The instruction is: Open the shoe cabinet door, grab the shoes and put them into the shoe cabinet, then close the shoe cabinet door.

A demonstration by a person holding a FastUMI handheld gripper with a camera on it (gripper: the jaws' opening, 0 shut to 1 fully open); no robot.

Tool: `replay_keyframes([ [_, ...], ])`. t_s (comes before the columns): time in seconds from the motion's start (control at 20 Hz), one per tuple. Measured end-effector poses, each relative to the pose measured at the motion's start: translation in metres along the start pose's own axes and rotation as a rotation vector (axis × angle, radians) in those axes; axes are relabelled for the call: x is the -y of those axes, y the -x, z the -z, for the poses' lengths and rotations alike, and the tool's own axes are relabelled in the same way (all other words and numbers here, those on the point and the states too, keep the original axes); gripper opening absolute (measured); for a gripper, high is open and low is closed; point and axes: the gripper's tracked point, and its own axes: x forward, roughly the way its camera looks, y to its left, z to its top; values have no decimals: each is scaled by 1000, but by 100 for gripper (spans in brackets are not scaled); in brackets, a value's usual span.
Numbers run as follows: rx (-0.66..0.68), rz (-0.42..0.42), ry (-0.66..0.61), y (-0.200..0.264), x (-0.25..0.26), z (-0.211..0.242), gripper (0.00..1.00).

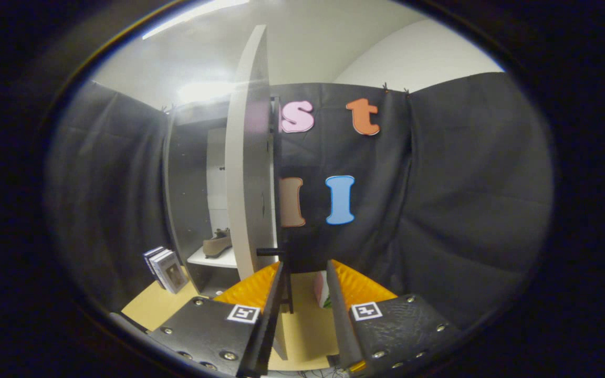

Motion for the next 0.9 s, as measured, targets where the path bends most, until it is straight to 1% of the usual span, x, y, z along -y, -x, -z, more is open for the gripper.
replay_keyframes([
  [0.1,-19,-43,4,-13,-6,7,49],
  [0.3,-42,-82,-31,-30,-10,14,49],
  [0.45,-42,-114,-47,-33,-21,19,49],
  [0.55,-36,-151,-35,-34,-37,19,49],
  [0.75,-38,-252,-27,-33,-90,25,50],
  [0.9,-34,-294,-4,-35,-127,27,50],
])
